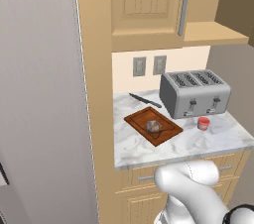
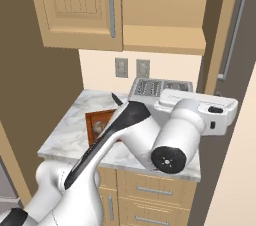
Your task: Pick the bread, place it on the cutting board, pick the jam, place it on the counter, and close the cabinet.
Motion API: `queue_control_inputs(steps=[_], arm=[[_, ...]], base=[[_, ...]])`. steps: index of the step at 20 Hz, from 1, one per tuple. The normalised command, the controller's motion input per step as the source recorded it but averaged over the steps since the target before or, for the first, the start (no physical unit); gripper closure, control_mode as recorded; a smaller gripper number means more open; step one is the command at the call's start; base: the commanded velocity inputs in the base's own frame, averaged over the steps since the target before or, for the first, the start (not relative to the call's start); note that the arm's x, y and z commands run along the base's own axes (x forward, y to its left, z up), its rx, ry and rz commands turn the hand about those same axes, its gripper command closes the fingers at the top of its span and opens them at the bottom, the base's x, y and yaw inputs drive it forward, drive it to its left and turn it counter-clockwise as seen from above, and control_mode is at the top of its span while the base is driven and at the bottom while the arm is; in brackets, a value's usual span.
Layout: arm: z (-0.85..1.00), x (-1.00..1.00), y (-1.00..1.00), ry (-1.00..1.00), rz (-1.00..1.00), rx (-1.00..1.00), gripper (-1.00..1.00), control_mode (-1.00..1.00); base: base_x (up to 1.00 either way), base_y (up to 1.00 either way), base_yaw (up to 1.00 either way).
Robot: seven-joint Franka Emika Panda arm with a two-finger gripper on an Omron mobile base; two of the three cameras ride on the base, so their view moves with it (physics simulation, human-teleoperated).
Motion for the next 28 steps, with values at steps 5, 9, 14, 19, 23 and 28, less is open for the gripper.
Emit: queue_control_inputs(steps=[5, 9, 14, 19, 23, 28], arm=[[0.0, 0.0, 0.0, 0.0, 0.17, 0.0, -1.0, -1.0], [0.0, 0.0, 0.12, 0.0, 0.16, 0.0, -1.0, -1.0], [0.0, 0.01, 0.27, 0.0, 0.12, 0.0, -1.0, -1.0], [0.0, 0.1, 0.37, 0.0, 0.06, 0.0, -1.0, -1.0], [0.01, 0.09, 0.35, 0.0, 0.03, 0.01, -1.0, -1.0], [0.01, 0.14, 0.33, 0.0, 0.0, 0.02, -1.0, -1.0]], base=[[0.0, 0.0, 0.0], [0.0, 0.0, 0.0], [0.0, 0.0, 0.0], [0.0, 0.0, 0.0], [0.0, 0.0, 0.0], [0.0, 0.0, 0.0]])
